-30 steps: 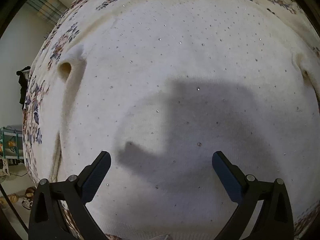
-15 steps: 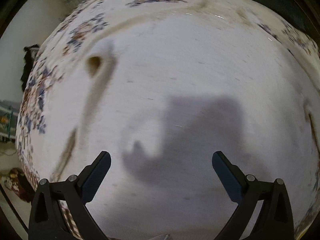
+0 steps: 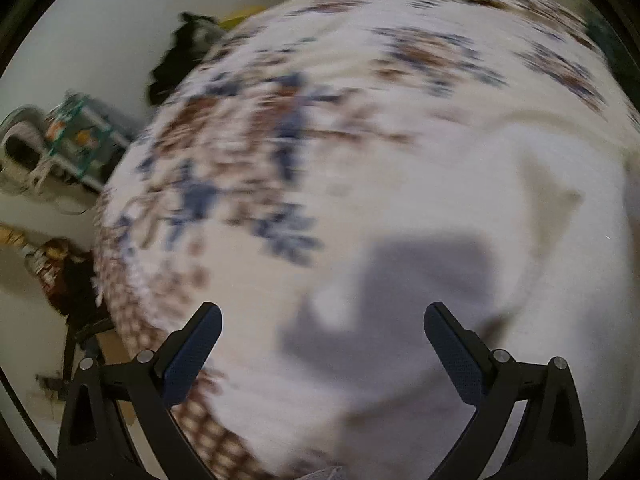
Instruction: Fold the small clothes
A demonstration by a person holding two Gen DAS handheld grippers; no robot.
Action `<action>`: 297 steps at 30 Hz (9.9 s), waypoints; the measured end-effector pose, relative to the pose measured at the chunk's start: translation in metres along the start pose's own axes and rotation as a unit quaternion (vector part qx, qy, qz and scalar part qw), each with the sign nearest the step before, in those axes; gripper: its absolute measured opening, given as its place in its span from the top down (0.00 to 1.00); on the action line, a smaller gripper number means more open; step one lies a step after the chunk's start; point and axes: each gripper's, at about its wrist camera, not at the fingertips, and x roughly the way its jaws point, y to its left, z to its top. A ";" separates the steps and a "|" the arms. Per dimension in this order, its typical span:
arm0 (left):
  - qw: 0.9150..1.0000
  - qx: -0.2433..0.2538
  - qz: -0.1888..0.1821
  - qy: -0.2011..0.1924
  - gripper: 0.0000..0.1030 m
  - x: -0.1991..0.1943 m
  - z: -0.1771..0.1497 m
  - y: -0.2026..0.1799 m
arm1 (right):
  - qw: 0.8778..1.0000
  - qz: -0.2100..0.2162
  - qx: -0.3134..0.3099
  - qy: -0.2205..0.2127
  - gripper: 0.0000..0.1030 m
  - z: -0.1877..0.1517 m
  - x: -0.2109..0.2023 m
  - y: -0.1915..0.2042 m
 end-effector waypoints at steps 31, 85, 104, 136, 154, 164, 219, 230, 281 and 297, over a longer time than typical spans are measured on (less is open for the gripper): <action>0.941 -0.088 -0.273 0.178 0.94 0.087 -0.066 0.084 | 0.973 -0.069 0.123 0.185 0.38 -0.196 -0.018 -0.038; 0.932 -0.232 -0.233 -0.153 0.94 -0.017 0.219 0.129 | 0.961 -0.237 0.135 0.035 0.20 -0.113 -0.033 -0.006; 0.921 0.190 -0.324 -0.103 0.94 -0.144 0.091 -0.317 | 0.950 -0.304 0.067 0.037 0.20 -0.087 -0.086 -0.189; 0.968 0.170 -0.170 -0.068 0.08 -0.104 -0.001 -0.317 | 0.962 -0.014 0.271 0.023 0.24 -0.071 -0.178 -0.358; 0.995 0.043 -0.083 -0.043 0.08 0.017 0.111 -0.195 | 0.969 -0.128 0.147 0.152 0.92 -0.015 -0.064 -0.301; 0.984 0.109 -0.129 -0.057 0.08 0.023 0.143 -0.237 | 0.958 -0.061 0.255 0.116 0.38 0.041 -0.067 -0.347; 0.957 0.152 -0.222 0.105 0.08 -0.170 -0.292 -0.302 | 0.982 0.097 0.098 0.127 0.94 0.070 -0.030 -0.402; 0.926 0.230 -0.271 0.129 0.34 -0.169 -0.330 -0.387 | 0.960 0.121 0.089 0.236 0.50 0.070 -0.021 -0.405; 0.815 -0.033 -0.545 0.195 0.33 -0.011 -0.173 -0.148 | 0.976 -0.095 -0.044 0.191 0.93 0.086 -0.010 -0.009; 0.883 -0.070 -0.455 0.093 0.96 -0.059 -0.174 -0.052 | 0.977 -0.084 -0.073 0.184 0.93 0.105 -0.032 0.026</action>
